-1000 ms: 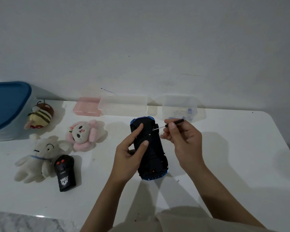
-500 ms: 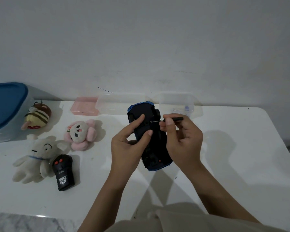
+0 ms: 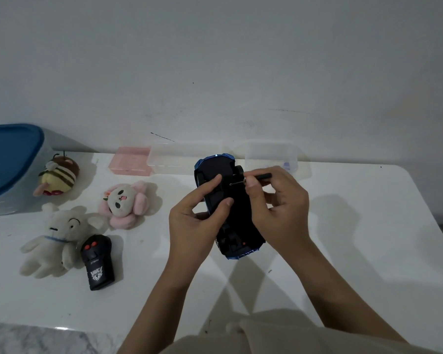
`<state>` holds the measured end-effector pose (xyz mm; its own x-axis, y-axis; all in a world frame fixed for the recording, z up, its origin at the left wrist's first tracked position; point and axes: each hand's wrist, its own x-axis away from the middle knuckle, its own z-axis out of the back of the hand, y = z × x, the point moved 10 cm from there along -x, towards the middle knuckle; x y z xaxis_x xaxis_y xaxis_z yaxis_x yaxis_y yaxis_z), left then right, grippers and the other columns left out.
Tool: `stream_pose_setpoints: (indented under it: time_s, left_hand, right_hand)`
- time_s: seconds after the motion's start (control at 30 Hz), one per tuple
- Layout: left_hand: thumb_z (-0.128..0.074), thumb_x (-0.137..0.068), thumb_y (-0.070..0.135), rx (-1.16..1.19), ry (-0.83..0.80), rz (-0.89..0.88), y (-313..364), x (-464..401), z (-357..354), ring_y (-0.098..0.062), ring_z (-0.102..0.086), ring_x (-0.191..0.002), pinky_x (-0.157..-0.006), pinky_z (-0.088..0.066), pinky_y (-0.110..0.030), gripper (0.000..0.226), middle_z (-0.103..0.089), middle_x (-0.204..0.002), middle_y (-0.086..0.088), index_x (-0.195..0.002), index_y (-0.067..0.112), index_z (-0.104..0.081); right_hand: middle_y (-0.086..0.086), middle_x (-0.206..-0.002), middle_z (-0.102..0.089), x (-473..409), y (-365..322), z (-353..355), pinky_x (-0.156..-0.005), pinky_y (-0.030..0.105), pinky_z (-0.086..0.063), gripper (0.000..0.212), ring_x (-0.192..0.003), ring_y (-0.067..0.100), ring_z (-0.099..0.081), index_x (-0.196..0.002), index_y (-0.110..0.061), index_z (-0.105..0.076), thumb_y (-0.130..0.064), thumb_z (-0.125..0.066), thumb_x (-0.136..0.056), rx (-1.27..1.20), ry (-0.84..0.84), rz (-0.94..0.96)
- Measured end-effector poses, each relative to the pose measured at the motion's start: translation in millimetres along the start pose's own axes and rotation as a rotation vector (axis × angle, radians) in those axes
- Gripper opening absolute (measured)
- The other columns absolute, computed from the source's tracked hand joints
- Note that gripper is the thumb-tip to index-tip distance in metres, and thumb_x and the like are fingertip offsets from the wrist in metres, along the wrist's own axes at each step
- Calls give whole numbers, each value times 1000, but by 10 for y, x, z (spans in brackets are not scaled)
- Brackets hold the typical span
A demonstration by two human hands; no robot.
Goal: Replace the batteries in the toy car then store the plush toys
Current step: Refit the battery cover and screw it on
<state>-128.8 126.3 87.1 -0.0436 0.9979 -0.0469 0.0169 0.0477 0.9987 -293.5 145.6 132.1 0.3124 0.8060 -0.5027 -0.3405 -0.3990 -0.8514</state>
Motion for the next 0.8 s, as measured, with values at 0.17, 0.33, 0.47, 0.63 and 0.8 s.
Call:
stream_pose_setpoints:
  time_s: [0.17,0.33,0.47,0.63,0.8]
  left_hand:
    - [-69,-79,-6,14,-17,25,-20,13,-17,6,-67,-71,-61,-54,-15,41,-69,-102,-3,-111,19,-67]
    - [-70,-78,-4,31,-15,38,-44,12,3,2,-67,-82,-64,-56,-19,40,-69,-101,-5,-111,18,-68]
    - [-70,-78,-4,19,8,44,-56,0,52,2,-66,-83,-64,-55,-17,40,-70,-100,-6,-111,18,-68]
    - [-71,-78,-4,16,3,51,-59,17,52,3,-66,-81,-63,-56,-19,40,-69,-100,-4,-111,17,-68]
    - [-70,-78,-4,21,16,59,-77,28,78,4,-67,-81,-63,-55,-17,39,-70,-97,1,-110,18,-68]
  right_hand:
    - [-7,-82,-62,-97,-44,-4,-65,18,-55,14,-78,2,-61,-95,-10,-69,-3,-63,-84,0,-48,26]
    - [3,-74,-63,-156,-152,30,-72,19,-55,32,-72,10,-64,-106,-14,-60,4,-68,-81,-47,-42,113]
    - [5,-97,-71,-185,-216,24,-79,22,-54,22,-88,13,-69,-105,-1,-66,4,-64,-84,-36,-81,186]
    - [-13,-84,-69,-213,-193,66,-74,17,-53,25,-80,4,-69,-94,-13,-66,3,-72,-77,-135,-6,96]
    - [-7,-89,-71,-217,-215,47,-75,29,-57,18,-87,10,-70,-89,-17,-69,-3,-73,-78,-100,-52,131]
